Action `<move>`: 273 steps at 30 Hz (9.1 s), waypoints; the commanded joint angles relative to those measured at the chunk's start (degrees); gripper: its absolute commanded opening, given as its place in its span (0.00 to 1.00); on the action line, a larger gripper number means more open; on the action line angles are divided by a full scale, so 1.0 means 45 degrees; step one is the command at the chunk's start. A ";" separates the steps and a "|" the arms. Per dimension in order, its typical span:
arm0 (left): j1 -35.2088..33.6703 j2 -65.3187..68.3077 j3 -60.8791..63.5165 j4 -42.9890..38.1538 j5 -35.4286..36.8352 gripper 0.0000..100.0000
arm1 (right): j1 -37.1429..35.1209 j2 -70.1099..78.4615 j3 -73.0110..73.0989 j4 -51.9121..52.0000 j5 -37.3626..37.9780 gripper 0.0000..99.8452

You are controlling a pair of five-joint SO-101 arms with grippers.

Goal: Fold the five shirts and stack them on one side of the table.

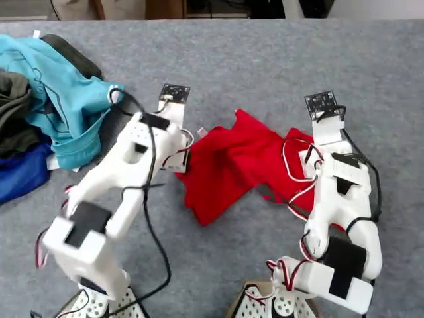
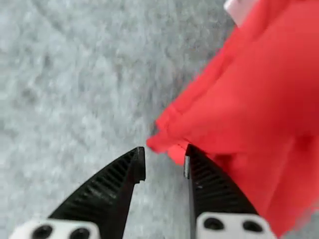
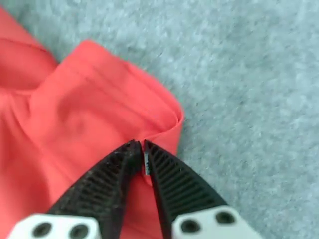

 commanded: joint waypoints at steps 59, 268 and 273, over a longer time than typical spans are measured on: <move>-0.5802 -0.7394 -1.3597 0.8596 -0.2364 0.02 | -0.1026 -0.1104 -2.7223 1.2269 -0.2755 0.00; -0.7228 -0.8137 0.7893 0.0821 -0.6349 0.02 | -0.5558 0.5792 -0.9446 0.8244 0.2637 0.18; -0.7170 -0.8996 0.6916 0.2188 -0.6310 0.02 | -0.5656 0.5792 -0.9426 0.8322 0.2579 0.18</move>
